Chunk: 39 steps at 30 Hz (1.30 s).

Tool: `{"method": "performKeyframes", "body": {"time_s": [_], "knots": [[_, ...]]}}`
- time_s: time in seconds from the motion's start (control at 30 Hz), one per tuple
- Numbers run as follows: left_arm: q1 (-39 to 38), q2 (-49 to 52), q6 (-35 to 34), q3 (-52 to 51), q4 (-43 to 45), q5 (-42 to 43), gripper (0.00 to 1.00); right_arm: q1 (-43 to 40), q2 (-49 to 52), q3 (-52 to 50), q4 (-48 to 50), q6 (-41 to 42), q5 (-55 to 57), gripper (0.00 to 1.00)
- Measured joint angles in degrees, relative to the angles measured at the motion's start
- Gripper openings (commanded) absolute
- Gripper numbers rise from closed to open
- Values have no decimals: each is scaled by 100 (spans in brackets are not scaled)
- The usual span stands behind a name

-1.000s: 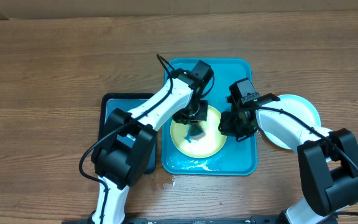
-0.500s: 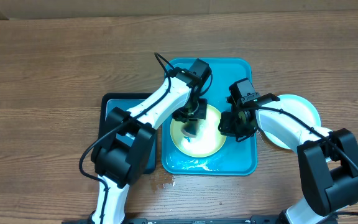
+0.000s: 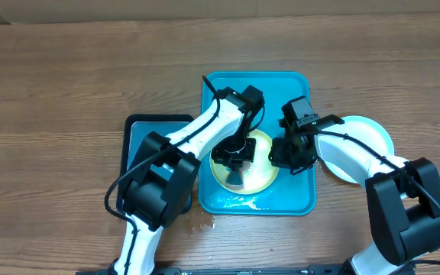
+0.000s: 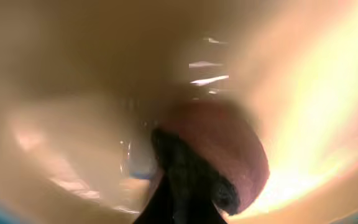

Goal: Clean dirty plates on tray and stack at the side
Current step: 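Scrub the yellow-rimmed plate with the sponge in the left gripper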

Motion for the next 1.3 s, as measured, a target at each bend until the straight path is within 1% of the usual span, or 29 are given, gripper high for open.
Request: {"method": "performKeyframes", "body": {"time_s": [0.13,0.23,0.33,0.4,0.47,0.5,0.53,0.6,0.63,0.7,0.77,0.83,0.87,0.97,1.03,1.2,1.3], "knots": [[101,-55,-105,0,24,-1550,4,2,-7,0,-4,7,0,4],[122,-59,-111,0,186,-1934,4,24,-9,0,4,31,-61,4],[144,-59,-111,-2,361,-1851,4,31,-9,0,4,46,-63,4],[223,-59,-109,-7,581,-1478,4,31,-9,-2,-2,68,-63,4],[313,-59,-109,-13,949,-796,4,31,-9,-2,-17,87,-59,4],[354,-61,-103,-24,1196,-400,4,31,-9,-2,-22,87,-57,4],[358,-61,-79,-33,1624,227,4,31,-9,-2,-26,98,-59,4],[249,-59,-63,-37,1888,914,4,28,-9,-2,-26,111,-63,4],[131,-57,-63,-39,1899,1296,4,28,-9,-2,-24,114,-61,4],[17,-57,-59,-42,1814,1602,4,28,-9,-2,-31,114,-63,4],[-57,-57,-20,-44,1631,1882,4,28,-9,-2,-42,111,-66,4],[-24,-57,94,-44,1405,1945,4,28,-9,-2,-46,116,-63,4],[2,-55,140,-46,1224,1895,4,28,-9,-2,-44,116,-63,4],[74,-48,251,-70,754,1294,4,28,-9,-2,-48,118,-66,4],[221,-48,269,-76,321,417,4,28,-9,-2,-46,127,-63,4],[411,-48,118,-70,4,-990,4,28,-9,-2,-46,131,-61,4],[411,-50,28,-37,-4,-1440,4,66,-9,-2,0,133,-160,4]]}}
